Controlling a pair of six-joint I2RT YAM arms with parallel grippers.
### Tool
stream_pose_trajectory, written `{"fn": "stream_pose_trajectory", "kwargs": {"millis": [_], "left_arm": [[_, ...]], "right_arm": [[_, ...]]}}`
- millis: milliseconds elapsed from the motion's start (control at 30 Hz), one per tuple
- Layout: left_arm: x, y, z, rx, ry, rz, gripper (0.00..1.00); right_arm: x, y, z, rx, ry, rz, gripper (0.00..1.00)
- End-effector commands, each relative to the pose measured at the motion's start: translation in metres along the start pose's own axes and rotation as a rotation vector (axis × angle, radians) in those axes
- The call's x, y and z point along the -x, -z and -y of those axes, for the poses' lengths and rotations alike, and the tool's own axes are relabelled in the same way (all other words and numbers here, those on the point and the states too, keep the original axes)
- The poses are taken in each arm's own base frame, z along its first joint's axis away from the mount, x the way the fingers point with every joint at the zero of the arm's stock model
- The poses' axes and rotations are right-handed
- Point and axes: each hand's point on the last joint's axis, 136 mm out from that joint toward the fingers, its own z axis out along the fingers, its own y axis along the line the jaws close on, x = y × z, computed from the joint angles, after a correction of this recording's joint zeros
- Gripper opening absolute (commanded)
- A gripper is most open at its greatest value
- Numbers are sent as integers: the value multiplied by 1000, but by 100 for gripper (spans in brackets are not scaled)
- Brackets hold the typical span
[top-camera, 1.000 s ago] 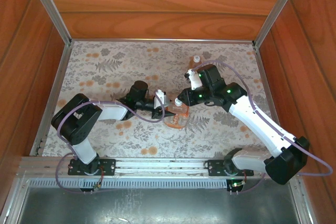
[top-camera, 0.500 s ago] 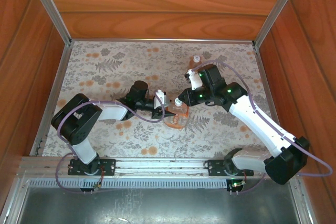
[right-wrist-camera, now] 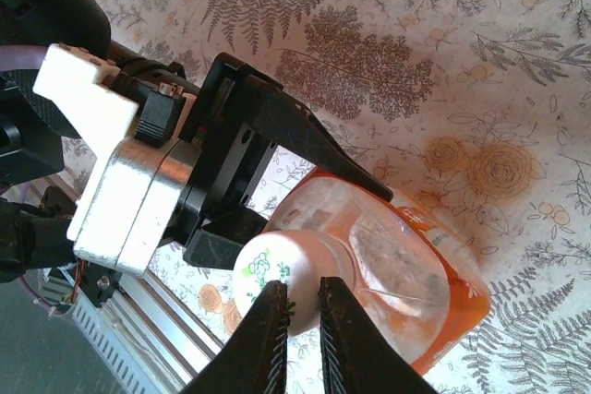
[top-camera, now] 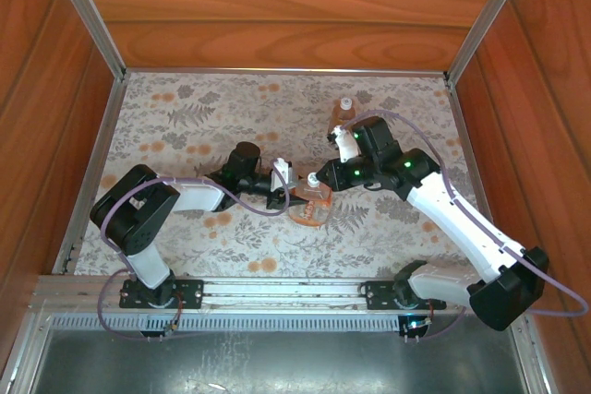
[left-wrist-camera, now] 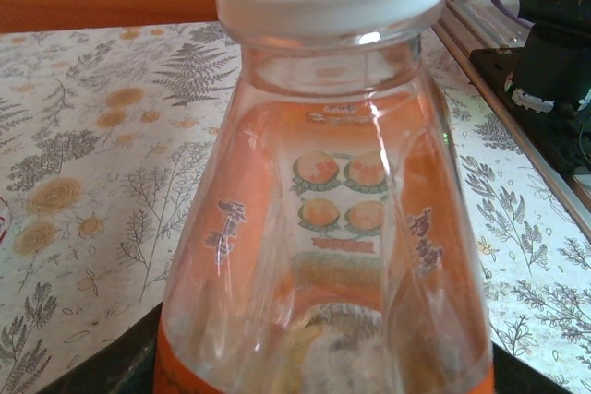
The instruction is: Screw on the bottle caps
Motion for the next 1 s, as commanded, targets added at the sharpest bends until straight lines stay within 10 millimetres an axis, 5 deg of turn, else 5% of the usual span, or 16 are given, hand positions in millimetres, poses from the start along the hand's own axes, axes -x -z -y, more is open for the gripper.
{"fn": "stream_pose_trajectory", "kwargs": {"millis": [0,333,633,967], "left_arm": [[-69,1,26,-57,256,-195,52],[-69,1,26,-59,256,-193,52],[-68,1,26,-61,256,-192,52],[-69,1,26,-60,256,-192,52]], "right_arm": [[-20,1,-8,60,-30,-69,16],[2,11,0,-18,-9,32,25],[20,-3,-3,1,20,1,18],[-7,-4,-1,18,-9,-58,11]]}}
